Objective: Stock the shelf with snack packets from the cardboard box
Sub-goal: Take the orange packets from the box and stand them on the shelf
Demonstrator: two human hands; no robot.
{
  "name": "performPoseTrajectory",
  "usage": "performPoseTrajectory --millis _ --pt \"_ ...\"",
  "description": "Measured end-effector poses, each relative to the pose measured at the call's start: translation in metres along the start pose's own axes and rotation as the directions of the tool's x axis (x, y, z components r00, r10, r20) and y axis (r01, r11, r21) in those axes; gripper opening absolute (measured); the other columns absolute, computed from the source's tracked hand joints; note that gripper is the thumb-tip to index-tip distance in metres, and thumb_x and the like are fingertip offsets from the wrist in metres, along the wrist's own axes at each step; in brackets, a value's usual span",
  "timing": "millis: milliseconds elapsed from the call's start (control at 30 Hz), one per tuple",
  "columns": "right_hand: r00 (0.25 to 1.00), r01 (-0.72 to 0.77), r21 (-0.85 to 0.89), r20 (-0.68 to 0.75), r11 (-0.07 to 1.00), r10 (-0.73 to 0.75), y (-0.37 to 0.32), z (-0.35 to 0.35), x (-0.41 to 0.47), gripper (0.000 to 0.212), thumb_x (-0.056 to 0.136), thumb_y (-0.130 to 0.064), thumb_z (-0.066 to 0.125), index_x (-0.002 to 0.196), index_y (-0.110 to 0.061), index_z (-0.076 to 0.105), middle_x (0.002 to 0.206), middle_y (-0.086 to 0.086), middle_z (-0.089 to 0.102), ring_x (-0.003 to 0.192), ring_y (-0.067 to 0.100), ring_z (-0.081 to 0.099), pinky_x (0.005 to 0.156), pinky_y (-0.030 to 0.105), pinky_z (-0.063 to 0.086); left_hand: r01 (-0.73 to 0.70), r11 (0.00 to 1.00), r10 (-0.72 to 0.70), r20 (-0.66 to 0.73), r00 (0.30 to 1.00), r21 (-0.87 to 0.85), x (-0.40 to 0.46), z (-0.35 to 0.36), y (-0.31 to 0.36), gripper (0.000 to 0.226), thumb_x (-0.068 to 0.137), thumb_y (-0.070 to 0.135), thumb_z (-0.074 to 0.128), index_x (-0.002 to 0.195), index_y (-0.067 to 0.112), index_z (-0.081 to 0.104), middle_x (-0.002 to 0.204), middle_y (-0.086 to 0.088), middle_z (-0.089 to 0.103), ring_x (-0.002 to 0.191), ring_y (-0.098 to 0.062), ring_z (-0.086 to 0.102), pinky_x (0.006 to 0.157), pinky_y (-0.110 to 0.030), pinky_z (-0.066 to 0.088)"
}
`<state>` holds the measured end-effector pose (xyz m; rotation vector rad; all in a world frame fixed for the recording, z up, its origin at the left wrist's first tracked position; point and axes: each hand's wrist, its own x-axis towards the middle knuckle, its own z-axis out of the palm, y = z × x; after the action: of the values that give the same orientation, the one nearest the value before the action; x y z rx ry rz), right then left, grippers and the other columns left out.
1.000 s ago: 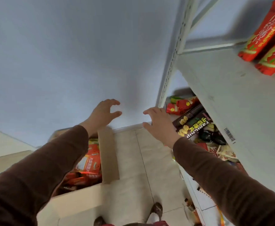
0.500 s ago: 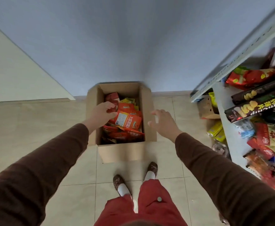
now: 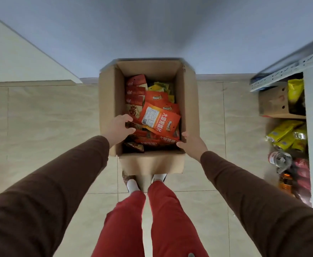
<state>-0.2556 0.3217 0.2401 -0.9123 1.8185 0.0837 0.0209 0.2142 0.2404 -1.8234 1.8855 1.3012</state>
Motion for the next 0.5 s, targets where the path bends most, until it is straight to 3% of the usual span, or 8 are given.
performPoseTrajectory --millis 133,300,400,500 --pt "1.000 -0.024 -0.049 0.014 0.998 0.025 0.007 0.035 0.050 0.058 0.098 -0.033 0.064 0.149 -0.018 0.043 0.143 0.008 0.053 0.126 0.027 0.054 0.105 0.037 0.048 -0.015 0.993 0.009 0.053 0.999 0.117 0.054 0.029 -0.033 0.047 0.090 0.029 0.070 0.134 0.021 0.056 0.136 -0.005 0.055 0.123 -0.026 0.053 0.105 -0.040 0.044" --pt "0.999 -0.018 -0.204 -0.052 0.979 0.008 0.017 0.075 0.118 0.061 0.098 -0.033 0.064 0.153 -0.019 0.041 0.150 0.007 0.047 0.133 0.027 0.048 0.112 0.040 0.042 -0.080 0.943 0.033 0.148 0.988 0.324 0.120 0.067 -0.074 0.057 0.087 0.029 0.072 0.140 0.025 0.052 0.139 -0.003 0.054 0.127 -0.025 0.049 0.102 -0.042 0.046" --pt "0.998 -0.042 -0.245 -0.047 0.969 0.032 0.025 0.096 0.151 0.056 0.098 -0.031 0.062 0.150 -0.021 0.043 0.146 0.006 0.050 0.132 0.028 0.048 0.110 0.045 0.045 -0.165 0.869 0.088 0.182 0.979 0.466 0.149 0.089 -0.092 0.058 0.090 0.029 0.069 0.144 0.029 0.049 0.141 0.000 0.054 0.128 -0.024 0.050 0.102 -0.043 0.044" --pt "0.999 -0.045 -0.282 -0.030 0.958 0.038 0.031 0.112 0.178 0.040 0.098 -0.029 0.062 0.137 -0.024 0.058 0.135 0.004 0.061 0.119 0.029 0.058 0.102 0.045 0.052 -0.199 0.789 0.111 0.184 0.977 0.581 0.171 0.106 -0.106 0.047 0.095 0.028 0.063 0.141 0.030 0.053 0.134 0.001 0.061 0.124 -0.023 0.054 0.096 -0.039 0.042"
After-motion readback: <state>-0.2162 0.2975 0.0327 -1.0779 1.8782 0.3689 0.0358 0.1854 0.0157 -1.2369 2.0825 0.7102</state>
